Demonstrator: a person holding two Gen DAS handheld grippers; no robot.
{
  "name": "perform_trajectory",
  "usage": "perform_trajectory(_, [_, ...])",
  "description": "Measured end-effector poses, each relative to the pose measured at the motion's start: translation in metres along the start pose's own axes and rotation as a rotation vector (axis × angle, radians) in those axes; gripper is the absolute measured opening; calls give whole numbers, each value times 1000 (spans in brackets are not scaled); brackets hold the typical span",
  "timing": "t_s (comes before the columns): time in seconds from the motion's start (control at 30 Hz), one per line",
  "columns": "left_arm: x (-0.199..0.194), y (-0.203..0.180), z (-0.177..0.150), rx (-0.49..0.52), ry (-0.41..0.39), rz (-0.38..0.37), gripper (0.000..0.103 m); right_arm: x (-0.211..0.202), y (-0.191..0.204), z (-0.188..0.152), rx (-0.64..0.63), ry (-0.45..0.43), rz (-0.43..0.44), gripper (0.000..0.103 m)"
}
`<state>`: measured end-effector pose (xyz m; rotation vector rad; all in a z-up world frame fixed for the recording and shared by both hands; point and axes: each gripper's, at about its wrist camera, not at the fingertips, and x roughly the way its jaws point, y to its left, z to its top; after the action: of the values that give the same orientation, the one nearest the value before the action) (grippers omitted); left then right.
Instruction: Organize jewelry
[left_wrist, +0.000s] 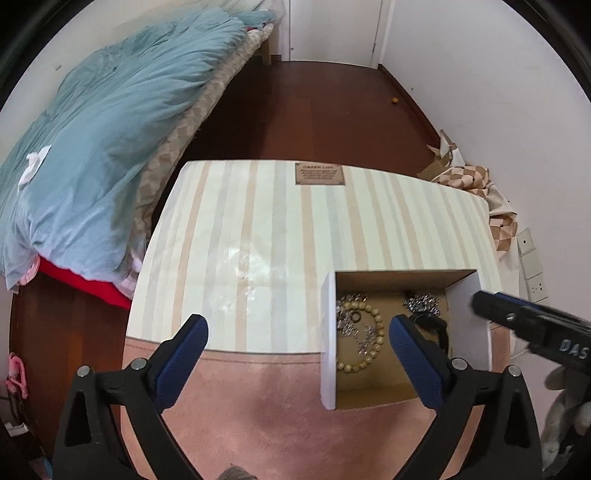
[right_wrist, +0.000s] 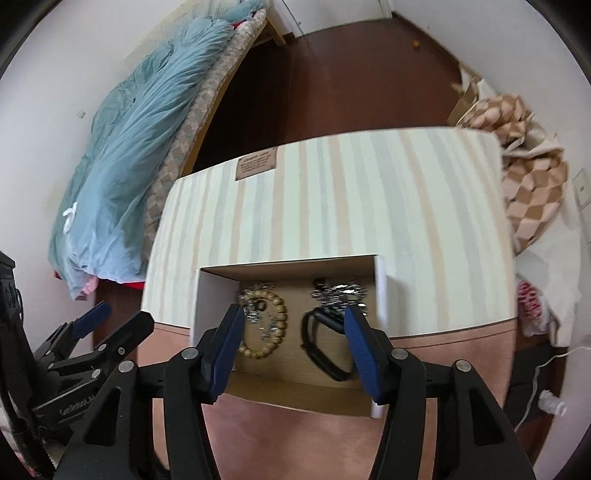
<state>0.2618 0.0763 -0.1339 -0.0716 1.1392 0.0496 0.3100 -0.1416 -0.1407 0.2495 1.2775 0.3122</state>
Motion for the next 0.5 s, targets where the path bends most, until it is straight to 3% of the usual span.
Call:
perform_trajectory(0.07, [-1, 2, -6, -7, 1, 10, 102, -8, 0, -5, -23, -25, -58, 60])
perform_trajectory(0.13, [-3, 2, -12, -4, -8, 25, 102, -18, 1, -13, -45, -60, -138, 91])
perform_trajectory(0.2, [-7, 2, -18, 0, -20, 41, 102, -26, 4, -23, -74, -91, -231, 100])
perform_trajectory(0.27, [-12, 1, -25, 5, -29, 49, 102, -32, 9, -35, -108, -113, -321, 100])
perform_trajectory(0.33, [-18, -1, -32, 8, -35, 49, 102, -34, 11, -47, -117, -113, -359, 100])
perform_trajectory(0.5, [-36, -7, -47, 18, -47, 44, 103, -48, 17, -69, -117, -134, -394, 101])
